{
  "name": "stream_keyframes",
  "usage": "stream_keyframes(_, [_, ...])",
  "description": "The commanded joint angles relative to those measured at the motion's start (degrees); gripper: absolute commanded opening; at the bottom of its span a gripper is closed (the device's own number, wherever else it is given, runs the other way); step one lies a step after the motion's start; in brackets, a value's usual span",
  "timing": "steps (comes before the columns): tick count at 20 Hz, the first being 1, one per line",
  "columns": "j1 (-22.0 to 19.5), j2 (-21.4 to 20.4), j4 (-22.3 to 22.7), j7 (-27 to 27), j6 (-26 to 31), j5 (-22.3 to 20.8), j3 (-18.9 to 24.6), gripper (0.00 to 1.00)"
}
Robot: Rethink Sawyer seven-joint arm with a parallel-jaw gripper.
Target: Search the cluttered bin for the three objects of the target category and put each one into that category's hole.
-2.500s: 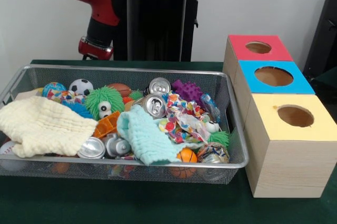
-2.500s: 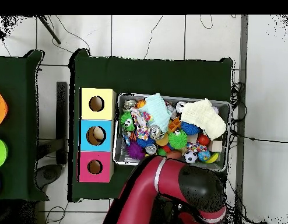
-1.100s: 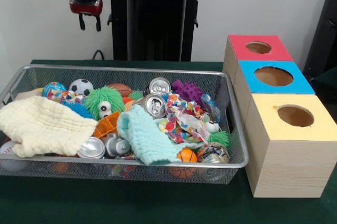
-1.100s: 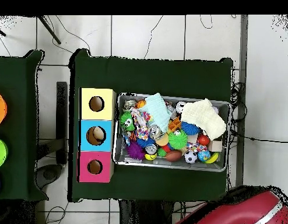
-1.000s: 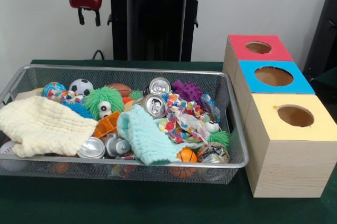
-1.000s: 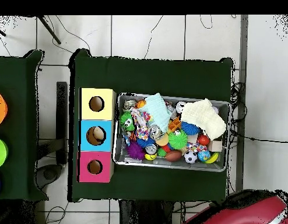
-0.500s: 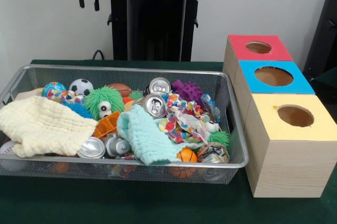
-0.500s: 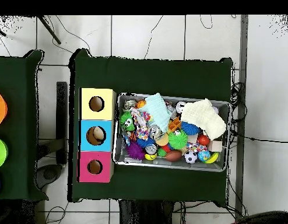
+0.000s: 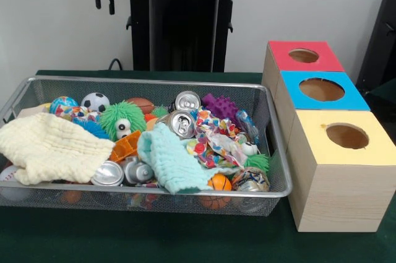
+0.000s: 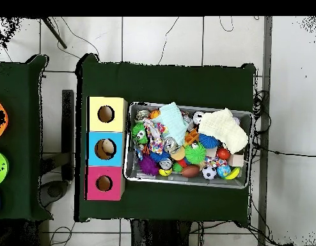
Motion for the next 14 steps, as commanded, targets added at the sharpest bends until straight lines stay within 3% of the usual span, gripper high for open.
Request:
stream_keyframes(1, [0.3,12.8,-5.2,-16.4,-7.2,7.2,2.6,1.00])
stream_keyframes(9, [3.0,15.8,-5.5,-14.4,-10.0,8.7,1.2,1.00])
stream_keyframes(14, [1.1,18.7,-6.7,-15.7,-12.4,9.7,-0.4,1.00])
